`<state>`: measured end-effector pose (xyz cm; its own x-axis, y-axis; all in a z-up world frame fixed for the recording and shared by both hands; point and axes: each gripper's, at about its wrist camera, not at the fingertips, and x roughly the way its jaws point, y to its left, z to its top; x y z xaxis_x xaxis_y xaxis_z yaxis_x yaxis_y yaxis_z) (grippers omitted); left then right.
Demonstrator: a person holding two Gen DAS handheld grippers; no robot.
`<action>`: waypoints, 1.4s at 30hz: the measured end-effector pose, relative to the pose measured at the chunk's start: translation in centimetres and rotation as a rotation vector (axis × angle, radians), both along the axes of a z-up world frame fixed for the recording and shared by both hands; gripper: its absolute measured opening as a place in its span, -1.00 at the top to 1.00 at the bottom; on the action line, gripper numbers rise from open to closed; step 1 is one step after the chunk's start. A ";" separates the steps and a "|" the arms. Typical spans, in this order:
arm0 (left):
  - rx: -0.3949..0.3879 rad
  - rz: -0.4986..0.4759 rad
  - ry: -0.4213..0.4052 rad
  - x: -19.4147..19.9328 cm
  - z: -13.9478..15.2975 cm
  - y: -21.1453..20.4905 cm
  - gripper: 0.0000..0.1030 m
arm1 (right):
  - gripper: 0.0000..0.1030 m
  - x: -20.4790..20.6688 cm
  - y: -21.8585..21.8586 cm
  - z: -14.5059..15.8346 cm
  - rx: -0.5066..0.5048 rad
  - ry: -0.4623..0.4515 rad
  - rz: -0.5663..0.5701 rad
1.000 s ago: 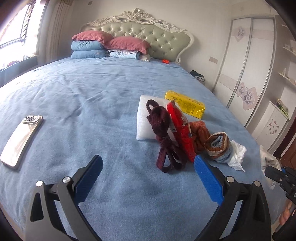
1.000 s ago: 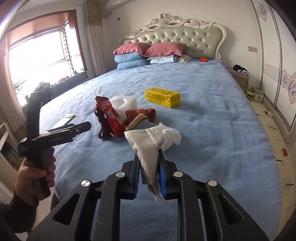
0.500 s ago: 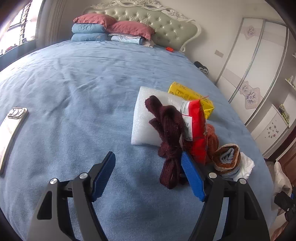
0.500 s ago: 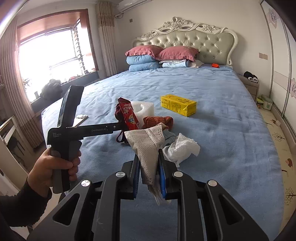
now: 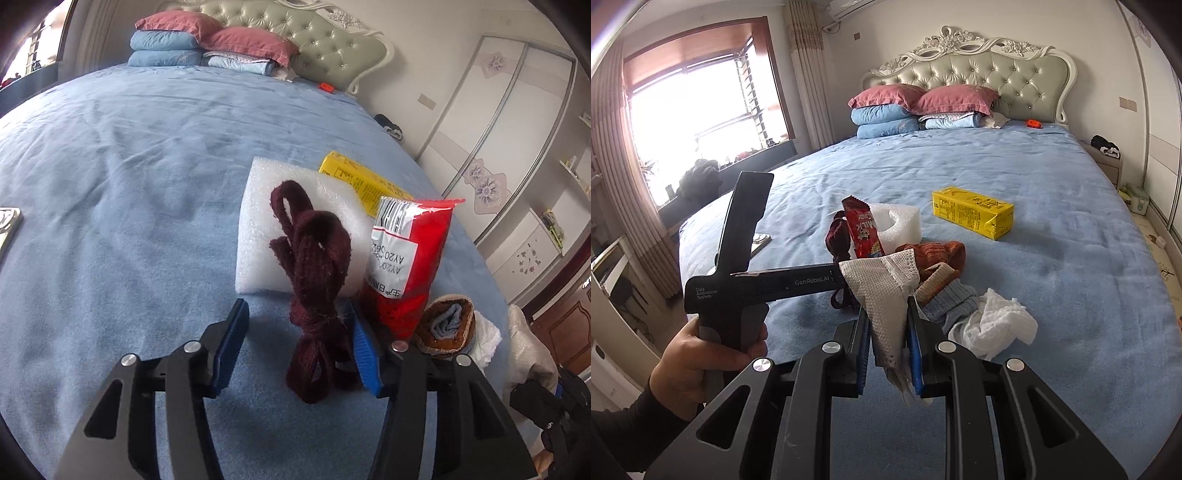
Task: Collect trash
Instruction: 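Grasp the white mesh tissue with the right tool while the left tool grasps the dark red cord, then carry the tissue and dark red cord over the yellow bin with both tools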
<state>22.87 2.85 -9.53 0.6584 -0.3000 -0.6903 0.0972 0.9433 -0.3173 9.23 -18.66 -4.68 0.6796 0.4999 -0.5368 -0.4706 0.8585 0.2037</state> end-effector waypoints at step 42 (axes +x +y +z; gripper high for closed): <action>0.052 -0.391 -0.122 -12.5 4.4 -11.3 0.66 | 0.65 -5.7 -9.5 -0.2 0.099 -0.002 -0.127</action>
<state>10.34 -8.44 -5.12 0.5795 -0.5107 -0.6352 0.4852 0.8424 -0.2346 3.51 -28.20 -4.86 0.7418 0.4603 -0.4877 -0.3601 0.8869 0.2892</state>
